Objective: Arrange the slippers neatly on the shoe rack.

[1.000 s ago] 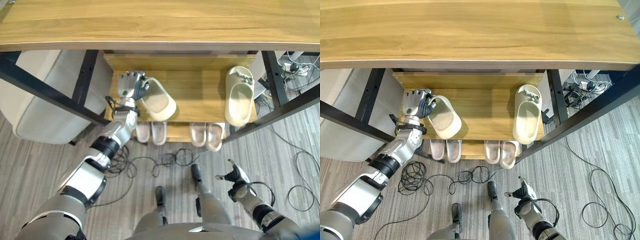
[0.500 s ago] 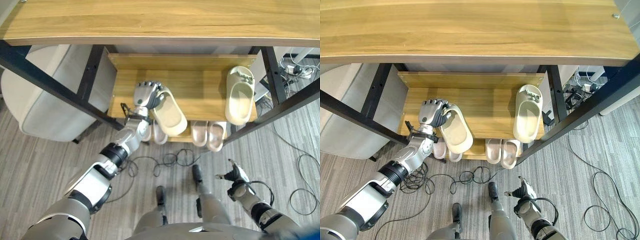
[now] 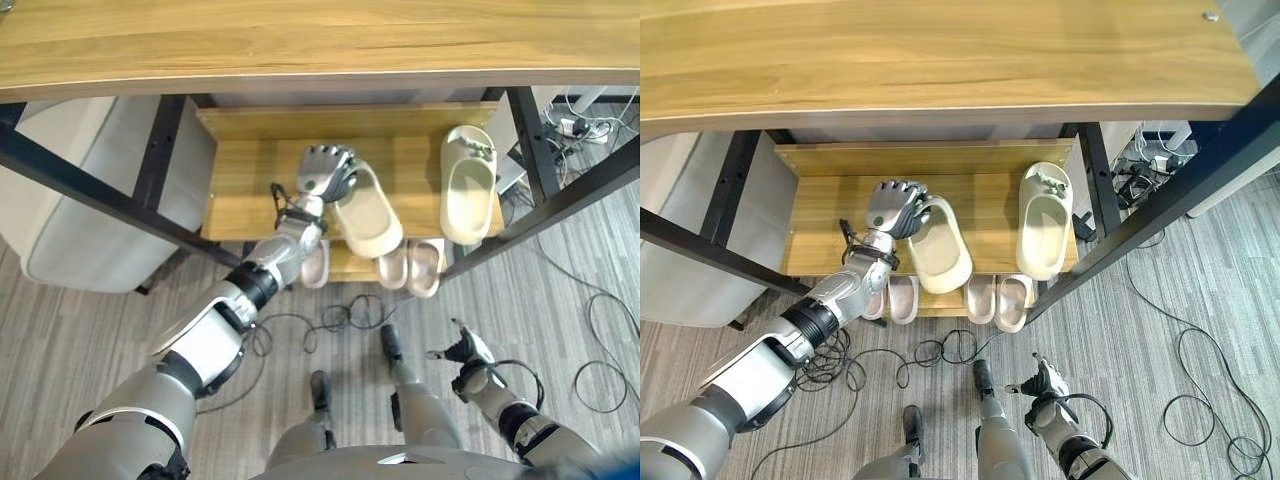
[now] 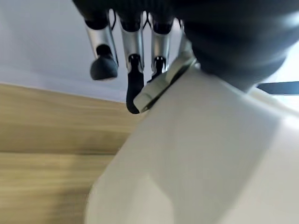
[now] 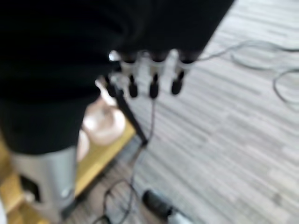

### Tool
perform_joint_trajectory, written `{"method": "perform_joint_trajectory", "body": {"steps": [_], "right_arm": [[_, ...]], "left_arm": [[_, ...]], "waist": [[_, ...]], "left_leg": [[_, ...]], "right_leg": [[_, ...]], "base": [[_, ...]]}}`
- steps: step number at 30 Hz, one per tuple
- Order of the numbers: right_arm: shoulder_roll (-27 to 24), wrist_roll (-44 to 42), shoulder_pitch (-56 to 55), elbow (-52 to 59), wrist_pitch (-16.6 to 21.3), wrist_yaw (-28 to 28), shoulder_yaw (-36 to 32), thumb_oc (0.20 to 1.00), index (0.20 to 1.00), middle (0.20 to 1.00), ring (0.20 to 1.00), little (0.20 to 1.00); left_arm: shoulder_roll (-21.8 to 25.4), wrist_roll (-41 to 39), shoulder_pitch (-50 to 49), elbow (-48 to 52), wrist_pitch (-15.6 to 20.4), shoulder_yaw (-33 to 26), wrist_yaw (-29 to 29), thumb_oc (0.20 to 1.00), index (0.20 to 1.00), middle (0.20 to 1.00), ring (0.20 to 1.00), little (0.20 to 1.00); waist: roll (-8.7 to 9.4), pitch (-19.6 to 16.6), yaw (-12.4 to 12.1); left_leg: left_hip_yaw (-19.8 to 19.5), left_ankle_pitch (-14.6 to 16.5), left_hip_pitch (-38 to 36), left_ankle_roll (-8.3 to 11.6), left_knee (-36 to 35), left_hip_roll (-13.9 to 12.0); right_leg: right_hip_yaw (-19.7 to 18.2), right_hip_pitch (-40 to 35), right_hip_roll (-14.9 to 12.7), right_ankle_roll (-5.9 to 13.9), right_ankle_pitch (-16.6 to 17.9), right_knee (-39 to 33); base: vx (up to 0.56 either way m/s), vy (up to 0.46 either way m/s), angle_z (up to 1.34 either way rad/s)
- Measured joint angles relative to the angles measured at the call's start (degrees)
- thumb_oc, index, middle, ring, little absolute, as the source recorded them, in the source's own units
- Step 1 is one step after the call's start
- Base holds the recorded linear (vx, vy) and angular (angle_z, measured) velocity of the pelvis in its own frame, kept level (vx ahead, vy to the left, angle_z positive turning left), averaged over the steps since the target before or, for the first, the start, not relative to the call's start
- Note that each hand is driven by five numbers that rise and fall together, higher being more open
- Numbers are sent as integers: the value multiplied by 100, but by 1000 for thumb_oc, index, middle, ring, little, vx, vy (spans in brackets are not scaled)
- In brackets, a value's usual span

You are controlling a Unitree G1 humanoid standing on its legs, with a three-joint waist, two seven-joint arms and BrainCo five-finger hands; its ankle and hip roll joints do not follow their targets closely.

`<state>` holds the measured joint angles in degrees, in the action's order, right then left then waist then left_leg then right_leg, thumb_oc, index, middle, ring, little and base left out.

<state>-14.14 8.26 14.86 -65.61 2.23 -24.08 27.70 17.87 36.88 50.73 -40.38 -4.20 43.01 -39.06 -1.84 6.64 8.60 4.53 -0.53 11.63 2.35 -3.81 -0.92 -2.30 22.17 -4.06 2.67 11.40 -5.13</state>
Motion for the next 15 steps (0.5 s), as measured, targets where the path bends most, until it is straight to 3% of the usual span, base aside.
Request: {"method": "perform_joint_trajectory", "body": {"steps": [15], "right_arm": [[-54,-1,103,-182,5,-30,-12,1000,1000,1000,1000,1000]], "left_arm": [[-246,210,611,-367,-61,444,-7,200,200,200,200,200]], "waist": [[-159,38,57]], "left_leg": [[105,0,338,2,94,16]], "right_leg": [[-107,383,10,-6,36,67]], "base": [[-6,-17,-2]]}}
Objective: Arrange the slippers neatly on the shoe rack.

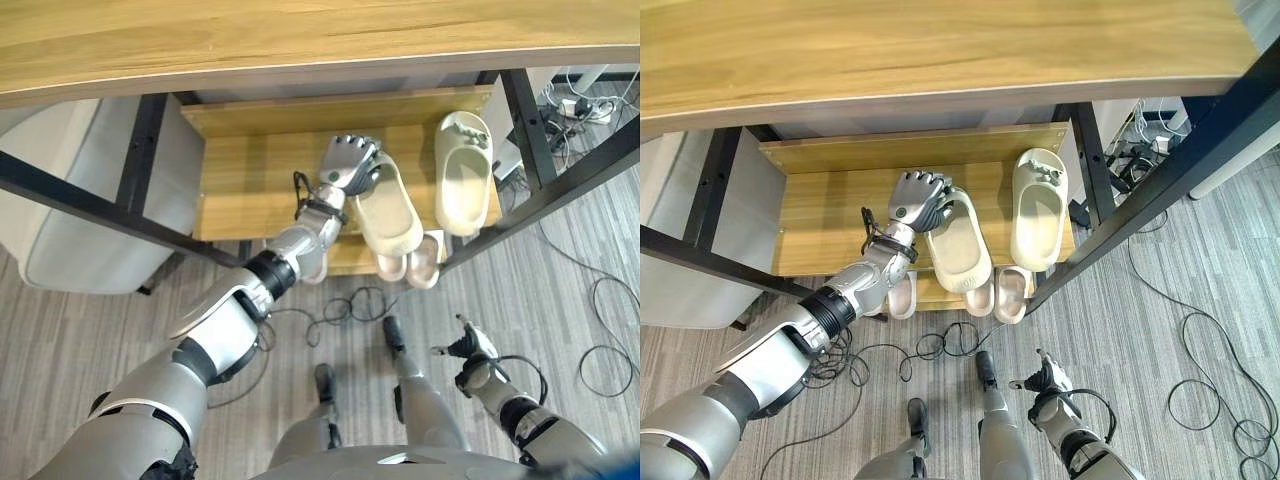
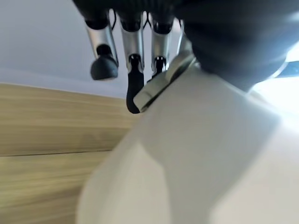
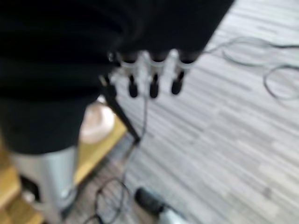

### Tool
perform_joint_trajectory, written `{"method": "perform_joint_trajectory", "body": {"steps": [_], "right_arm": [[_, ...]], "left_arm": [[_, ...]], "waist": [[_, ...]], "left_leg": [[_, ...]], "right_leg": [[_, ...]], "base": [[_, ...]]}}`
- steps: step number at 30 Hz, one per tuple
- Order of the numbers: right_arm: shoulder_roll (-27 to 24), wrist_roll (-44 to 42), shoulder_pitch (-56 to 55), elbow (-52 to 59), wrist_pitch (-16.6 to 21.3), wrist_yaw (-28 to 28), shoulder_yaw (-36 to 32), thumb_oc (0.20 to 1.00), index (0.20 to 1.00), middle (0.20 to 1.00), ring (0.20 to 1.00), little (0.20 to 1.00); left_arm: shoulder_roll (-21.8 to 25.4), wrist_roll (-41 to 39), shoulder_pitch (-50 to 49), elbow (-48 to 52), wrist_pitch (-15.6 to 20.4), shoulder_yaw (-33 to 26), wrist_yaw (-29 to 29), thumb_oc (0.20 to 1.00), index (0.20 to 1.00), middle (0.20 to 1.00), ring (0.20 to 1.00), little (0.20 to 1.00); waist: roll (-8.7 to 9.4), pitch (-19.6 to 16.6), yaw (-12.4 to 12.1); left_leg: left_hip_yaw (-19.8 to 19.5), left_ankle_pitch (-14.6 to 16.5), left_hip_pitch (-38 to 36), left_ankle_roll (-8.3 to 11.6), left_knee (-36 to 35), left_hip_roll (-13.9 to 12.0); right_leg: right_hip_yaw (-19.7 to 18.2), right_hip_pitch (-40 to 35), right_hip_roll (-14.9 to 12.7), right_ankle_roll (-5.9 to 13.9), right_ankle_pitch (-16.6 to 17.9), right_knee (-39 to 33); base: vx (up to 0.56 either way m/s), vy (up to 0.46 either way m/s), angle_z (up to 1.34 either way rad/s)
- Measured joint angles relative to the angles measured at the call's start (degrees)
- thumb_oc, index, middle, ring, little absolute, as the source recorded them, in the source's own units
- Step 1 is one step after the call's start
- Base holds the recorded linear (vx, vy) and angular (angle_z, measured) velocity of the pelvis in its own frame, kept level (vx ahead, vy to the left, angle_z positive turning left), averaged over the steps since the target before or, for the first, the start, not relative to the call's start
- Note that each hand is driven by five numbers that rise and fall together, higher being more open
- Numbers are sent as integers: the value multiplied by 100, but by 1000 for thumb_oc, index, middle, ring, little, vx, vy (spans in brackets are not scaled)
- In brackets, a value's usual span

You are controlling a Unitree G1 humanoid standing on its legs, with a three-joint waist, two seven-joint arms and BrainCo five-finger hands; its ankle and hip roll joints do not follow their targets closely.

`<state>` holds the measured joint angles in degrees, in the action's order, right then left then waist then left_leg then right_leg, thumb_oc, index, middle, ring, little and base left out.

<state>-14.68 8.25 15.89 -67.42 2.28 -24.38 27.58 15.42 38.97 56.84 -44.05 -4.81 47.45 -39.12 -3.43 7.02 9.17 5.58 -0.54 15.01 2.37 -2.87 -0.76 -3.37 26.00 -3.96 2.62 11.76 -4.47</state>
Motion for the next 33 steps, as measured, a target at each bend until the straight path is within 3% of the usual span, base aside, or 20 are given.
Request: {"method": "perform_joint_trajectory", "body": {"steps": [6,25,27,33], "right_arm": [[-7,0,9,-115,1,0,-10,1000,1000,1000,1000,1000],[-65,-22,5,-216,84,-14,-37,1000,1000,1000,1000,1000],[-93,-37,3,-215,130,-14,-37,1000,1000,1000,1000,1000],[-119,-194,0,-184,186,-11,-36,1000,1000,1000,1000,1000]], "left_arm": [[-48,3,309,-248,-67,32,8,200,200,200,200,200],[-151,104,552,-458,-130,155,-149,200,200,200,200,200],[-154,104,566,-474,-156,152,-154,1000,1000,1000,1000,1000],[-419,96,685,-883,-263,71,-210,1000,1000,1000,1000,1000]], "waist": [[-97,56,89],[-92,62,79],[-89,64,81],[-84,66,107]], "left_leg": [[52,1,12,-1,-11,4],[26,0,204,1,25,-2],[26,0,205,0,24,-2],[28,1,209,0,24,-2]], "right_leg": [[-55,67,6,37,-27,54],[-36,247,6,48,-47,98],[-36,248,6,49,-48,99],[-37,255,8,51,-50,99]], "base": [[9,-18,-4],[8,-7,0],[0,0,0],[0,0,0]]}}
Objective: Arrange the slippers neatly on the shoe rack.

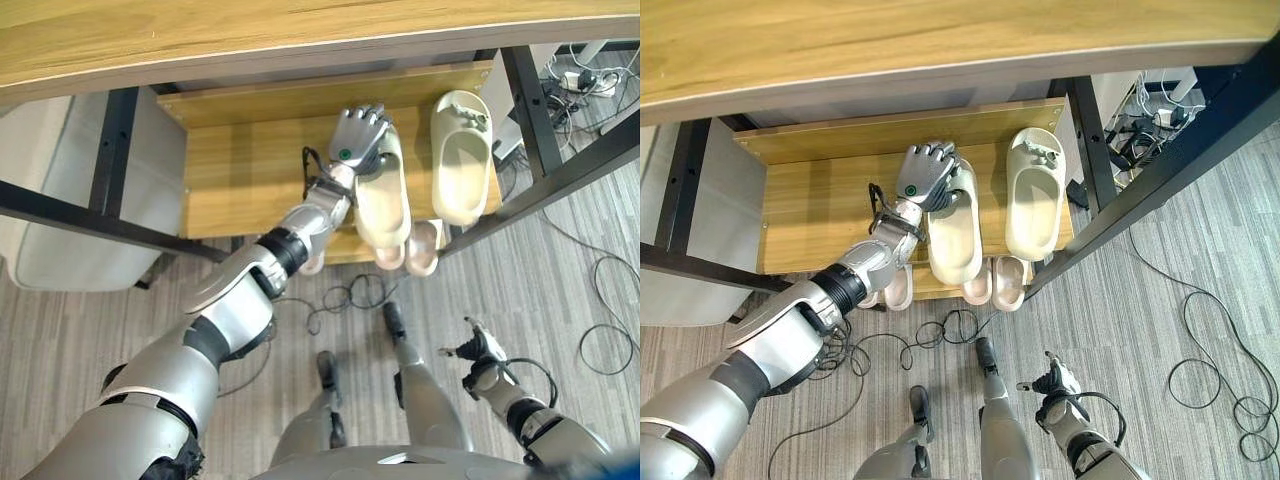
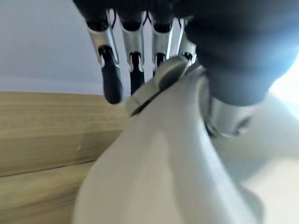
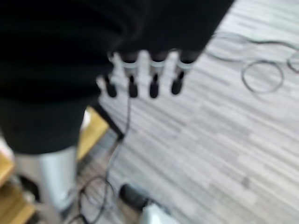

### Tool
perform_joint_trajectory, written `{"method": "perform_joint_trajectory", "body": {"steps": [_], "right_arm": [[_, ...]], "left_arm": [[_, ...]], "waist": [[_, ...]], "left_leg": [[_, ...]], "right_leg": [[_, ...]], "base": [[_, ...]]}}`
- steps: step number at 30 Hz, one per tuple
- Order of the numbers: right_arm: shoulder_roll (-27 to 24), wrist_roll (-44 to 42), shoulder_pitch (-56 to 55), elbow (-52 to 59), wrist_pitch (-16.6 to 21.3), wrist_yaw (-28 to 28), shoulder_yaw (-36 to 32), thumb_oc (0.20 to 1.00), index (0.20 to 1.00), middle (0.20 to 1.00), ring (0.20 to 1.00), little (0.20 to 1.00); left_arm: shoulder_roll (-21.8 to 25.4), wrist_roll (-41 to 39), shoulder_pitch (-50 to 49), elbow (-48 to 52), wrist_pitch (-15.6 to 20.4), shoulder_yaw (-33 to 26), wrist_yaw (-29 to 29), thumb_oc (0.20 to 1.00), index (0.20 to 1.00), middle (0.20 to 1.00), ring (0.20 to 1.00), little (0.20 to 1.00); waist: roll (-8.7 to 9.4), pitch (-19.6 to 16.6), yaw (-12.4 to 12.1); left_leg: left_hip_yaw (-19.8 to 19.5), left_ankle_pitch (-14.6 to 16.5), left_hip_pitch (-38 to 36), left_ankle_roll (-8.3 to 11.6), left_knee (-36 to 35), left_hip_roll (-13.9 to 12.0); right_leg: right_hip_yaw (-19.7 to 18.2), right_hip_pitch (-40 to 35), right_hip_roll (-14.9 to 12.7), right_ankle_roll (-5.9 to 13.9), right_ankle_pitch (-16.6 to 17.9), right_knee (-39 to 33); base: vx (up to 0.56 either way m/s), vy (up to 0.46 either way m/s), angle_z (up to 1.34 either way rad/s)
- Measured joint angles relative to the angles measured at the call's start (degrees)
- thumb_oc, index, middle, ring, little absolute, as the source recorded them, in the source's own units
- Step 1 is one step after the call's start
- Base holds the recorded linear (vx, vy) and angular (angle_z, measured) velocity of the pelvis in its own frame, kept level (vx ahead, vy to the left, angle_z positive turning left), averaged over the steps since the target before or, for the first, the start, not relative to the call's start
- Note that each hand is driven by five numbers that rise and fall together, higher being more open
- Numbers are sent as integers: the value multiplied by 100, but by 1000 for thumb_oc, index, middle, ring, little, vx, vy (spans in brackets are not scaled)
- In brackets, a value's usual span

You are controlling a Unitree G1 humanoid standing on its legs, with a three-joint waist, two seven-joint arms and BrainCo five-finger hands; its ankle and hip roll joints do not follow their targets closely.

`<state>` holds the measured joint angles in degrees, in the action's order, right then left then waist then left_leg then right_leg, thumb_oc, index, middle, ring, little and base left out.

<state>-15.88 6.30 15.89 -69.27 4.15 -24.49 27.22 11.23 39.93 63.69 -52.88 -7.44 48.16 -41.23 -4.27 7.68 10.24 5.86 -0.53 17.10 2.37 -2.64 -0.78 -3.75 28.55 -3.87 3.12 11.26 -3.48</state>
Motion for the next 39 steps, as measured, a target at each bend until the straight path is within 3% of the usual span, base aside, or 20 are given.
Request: {"method": "perform_joint_trajectory", "body": {"steps": [21,30,39], "right_arm": [[-4,0,3,95,63,47,45,1000,1000,1000,1000,1000],[0,0,-6,73,17,60,37,1000,1000,1000,1000,1000],[9,-2,3,74,-66,60,29,1000,1000,1000,1000,1000]], "left_arm": [[-167,-70,84,-308,-79,-125,118,1000,1000,1000,1000,1000],[163,-335,45,-229,-38,-151,129,1000,1000,1000,1000,1000],[176,-587,-101,-112,99,-379,146,1000,1000,1000,1000,1000]], "waist": [[69,-49,26],[139,-91,-33],[143,-90,-41]], "left_leg": [[-27,21,86,3,185,-2],[-98,23,182,7,349,2],[-159,24,204,8,370,0]], "right_leg": [[10,51,-4,-3,-4,148],[72,81,-28,-19,-17,240],[112,81,-31,-26,-14,252]], "base": [[0,0,0],[-18,1,4],[-5,-1,2]]}}
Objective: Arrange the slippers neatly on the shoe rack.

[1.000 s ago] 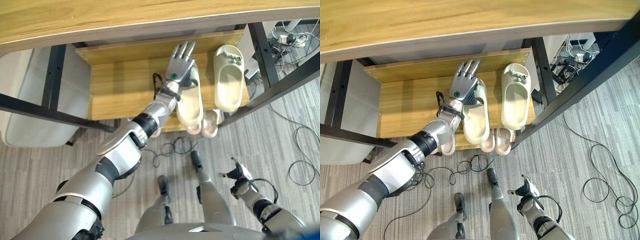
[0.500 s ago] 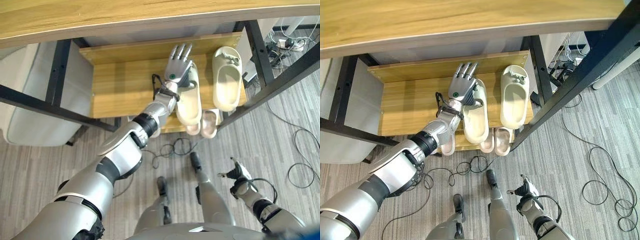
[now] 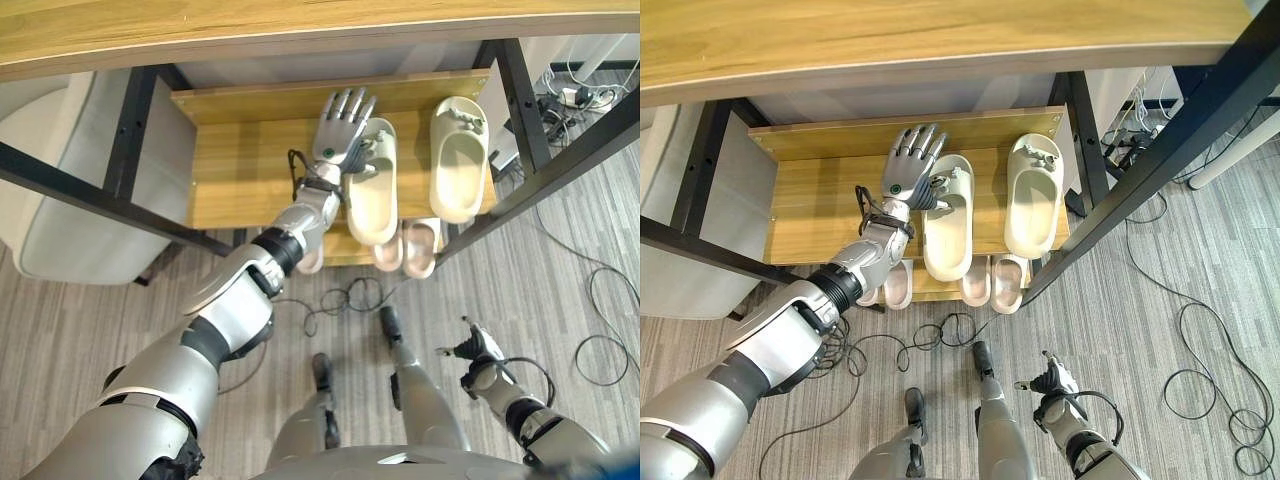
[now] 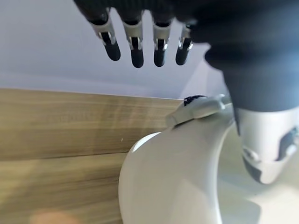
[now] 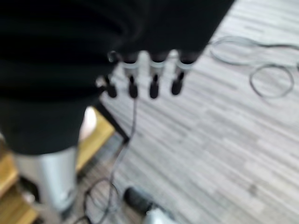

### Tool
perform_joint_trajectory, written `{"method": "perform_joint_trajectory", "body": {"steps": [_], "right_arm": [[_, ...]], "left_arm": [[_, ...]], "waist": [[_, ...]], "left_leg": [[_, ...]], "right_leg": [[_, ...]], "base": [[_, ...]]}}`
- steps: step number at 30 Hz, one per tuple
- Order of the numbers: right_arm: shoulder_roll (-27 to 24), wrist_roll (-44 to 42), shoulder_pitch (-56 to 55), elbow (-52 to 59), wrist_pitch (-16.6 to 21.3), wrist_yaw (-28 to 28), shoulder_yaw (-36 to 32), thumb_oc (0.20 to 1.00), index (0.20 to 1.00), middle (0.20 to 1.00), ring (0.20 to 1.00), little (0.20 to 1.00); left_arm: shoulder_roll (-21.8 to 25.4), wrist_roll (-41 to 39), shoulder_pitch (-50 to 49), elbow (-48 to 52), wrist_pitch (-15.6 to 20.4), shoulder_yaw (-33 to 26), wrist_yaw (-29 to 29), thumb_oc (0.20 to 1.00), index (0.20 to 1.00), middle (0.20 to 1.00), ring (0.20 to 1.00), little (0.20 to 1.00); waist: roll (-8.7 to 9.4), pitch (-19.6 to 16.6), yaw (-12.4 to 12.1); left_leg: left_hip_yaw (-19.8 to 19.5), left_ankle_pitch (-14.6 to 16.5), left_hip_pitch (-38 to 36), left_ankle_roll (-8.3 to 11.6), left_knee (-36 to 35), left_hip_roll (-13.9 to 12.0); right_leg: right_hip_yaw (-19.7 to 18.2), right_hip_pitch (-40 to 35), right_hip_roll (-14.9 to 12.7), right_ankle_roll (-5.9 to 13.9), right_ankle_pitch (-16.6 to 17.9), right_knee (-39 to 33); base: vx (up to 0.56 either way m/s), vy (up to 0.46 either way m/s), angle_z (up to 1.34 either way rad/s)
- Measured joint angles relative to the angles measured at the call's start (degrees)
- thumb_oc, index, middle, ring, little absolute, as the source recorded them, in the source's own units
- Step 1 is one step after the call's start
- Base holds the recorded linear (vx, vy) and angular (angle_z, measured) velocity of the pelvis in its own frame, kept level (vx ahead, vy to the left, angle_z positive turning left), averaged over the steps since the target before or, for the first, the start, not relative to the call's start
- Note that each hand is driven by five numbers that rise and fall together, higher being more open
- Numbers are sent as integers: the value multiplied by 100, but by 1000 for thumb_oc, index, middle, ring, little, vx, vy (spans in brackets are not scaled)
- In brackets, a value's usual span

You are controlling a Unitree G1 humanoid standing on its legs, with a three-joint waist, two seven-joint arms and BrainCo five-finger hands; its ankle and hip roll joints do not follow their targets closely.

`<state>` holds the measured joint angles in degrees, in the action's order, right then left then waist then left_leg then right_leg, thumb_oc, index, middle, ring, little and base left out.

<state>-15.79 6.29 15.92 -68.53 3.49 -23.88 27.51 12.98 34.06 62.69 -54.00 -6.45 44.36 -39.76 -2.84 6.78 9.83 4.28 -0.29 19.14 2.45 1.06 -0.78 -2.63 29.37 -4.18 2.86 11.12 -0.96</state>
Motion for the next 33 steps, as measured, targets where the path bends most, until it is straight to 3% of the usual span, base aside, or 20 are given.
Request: {"method": "perform_joint_trajectory", "body": {"steps": [8,11,22,33], "right_arm": [[7,0,-13,8,-131,11,-35,1000,1000,1000,1000,1000],[13,0,-9,2,-191,24,-59,1000,1000,1000,1000,1000],[12,2,11,9,-229,85,-197,1000,1000,1000,1000,1000],[14,7,106,193,-333,184,-286,1000,1000,1000,1000,1000]], "left_arm": [[422,-1069,-442,1091,471,-413,392,1000,1000,1000,1000,1000],[588,-1096,-563,1330,552,-420,515,1000,1000,1000,1000,1000],[754,-1087,-586,1348,554,-434,756,1000,1000,1000,1000,1000],[1308,-1098,-1414,2381,565,-1270,1106,1000,1000,1000,1000,1000]], "waist": [[17,14,-61],[33,37,-126],[34,343,-151],[-101,563,-374]], "left_leg": [[-4,-1,-11,2,15,-3],[-8,-6,-13,10,32,-3],[-23,-3,-13,27,134,-14],[-105,16,-200,51,203,-31]], "right_leg": [[8,-2,2,-2,2,40],[13,-2,0,-2,-6,71],[43,-12,1,-48,-51,168],[120,-228,3,-83,-103,251]], "base": [[0,0,0],[0,0,0],[-13,-5,1],[-4,-5,4]]}}
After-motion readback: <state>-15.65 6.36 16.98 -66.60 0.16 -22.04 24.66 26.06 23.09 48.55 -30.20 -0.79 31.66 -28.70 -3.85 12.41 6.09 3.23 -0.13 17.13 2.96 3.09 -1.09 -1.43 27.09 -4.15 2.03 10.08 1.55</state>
